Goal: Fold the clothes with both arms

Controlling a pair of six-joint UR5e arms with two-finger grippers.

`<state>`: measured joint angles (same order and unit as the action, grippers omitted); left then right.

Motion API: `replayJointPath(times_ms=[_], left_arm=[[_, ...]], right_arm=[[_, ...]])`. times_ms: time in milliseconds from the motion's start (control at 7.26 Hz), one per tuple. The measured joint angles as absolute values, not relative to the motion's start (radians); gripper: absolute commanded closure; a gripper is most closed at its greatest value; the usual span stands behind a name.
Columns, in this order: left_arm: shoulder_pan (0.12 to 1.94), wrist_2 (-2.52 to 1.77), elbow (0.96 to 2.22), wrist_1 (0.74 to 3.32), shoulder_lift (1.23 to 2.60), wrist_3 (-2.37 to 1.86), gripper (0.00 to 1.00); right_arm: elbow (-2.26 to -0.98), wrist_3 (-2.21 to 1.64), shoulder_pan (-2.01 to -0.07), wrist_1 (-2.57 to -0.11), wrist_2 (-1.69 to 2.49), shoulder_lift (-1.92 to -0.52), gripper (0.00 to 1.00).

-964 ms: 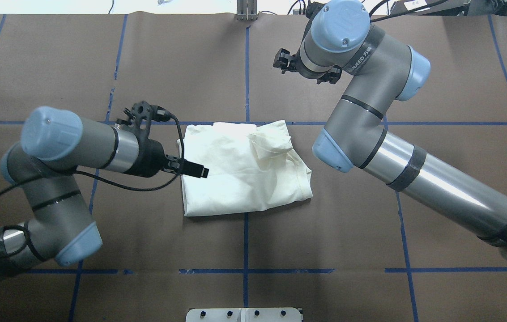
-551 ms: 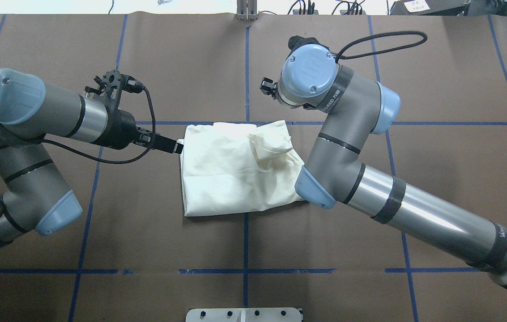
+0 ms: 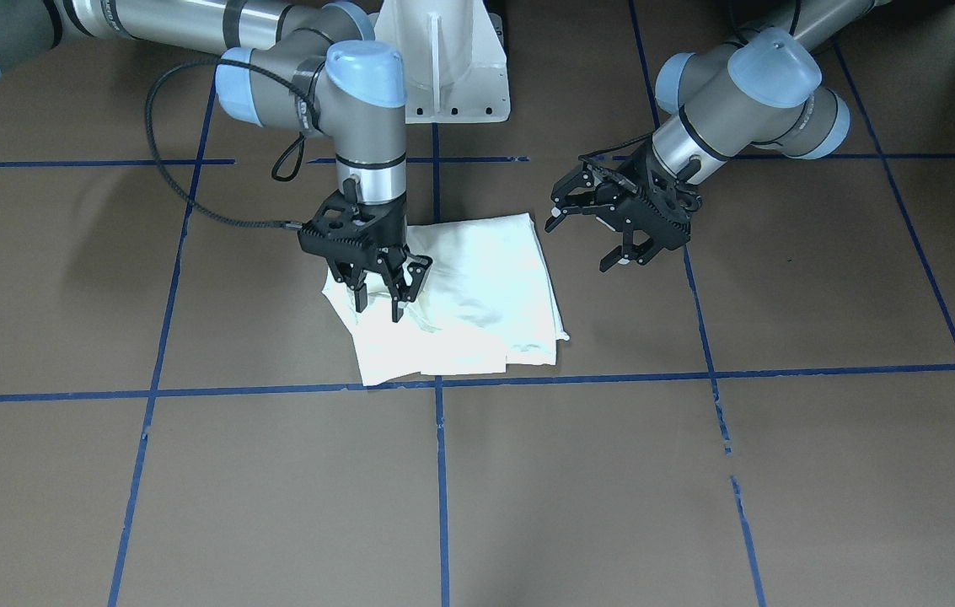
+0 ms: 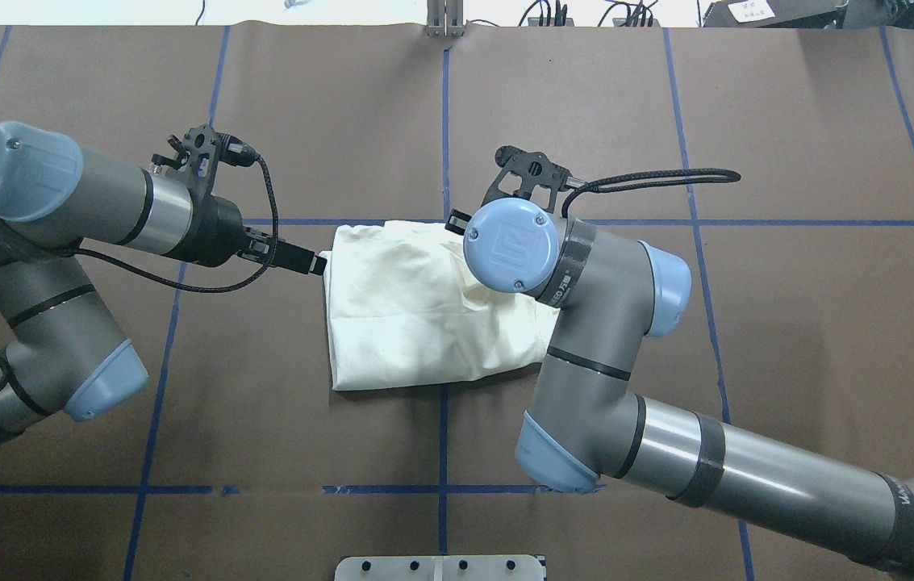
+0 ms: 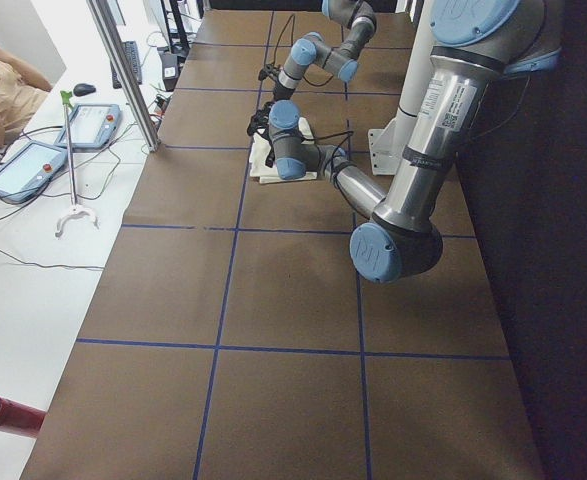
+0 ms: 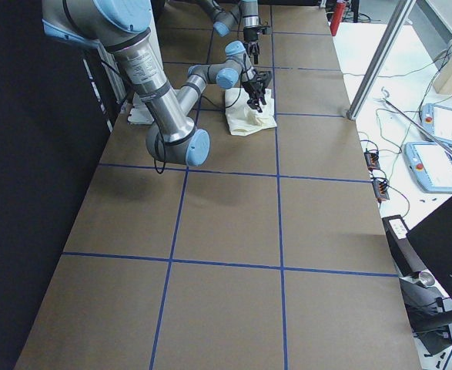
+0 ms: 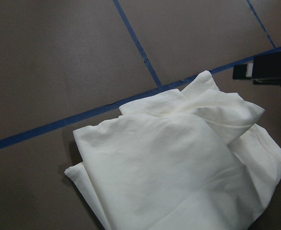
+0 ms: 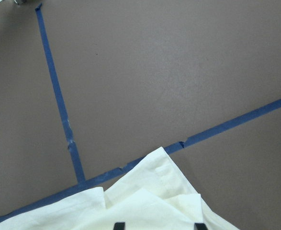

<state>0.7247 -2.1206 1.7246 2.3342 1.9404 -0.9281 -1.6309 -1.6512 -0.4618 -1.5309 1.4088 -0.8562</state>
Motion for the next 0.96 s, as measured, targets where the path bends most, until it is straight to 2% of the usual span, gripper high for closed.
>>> replayJointPath(times_ms=[413,827,964], left_arm=[[0.723,-2.119,1.72,2.335,1.942,-0.928,0.0],[0.723,-2.118,1.719,2.336,1.942,-0.928,0.0],[0.723,-2.118,1.719,2.336,1.942,-0.928,0.0]], right_arm=[[-1.643,-1.648,-0.436,-1.54,1.36,-0.891,0.36],[-1.643,-1.644,-0.422,-1.54,1.331,-0.906,0.37],[-1.64,-1.645,-0.418,-1.539,1.329,-0.905,0.5]])
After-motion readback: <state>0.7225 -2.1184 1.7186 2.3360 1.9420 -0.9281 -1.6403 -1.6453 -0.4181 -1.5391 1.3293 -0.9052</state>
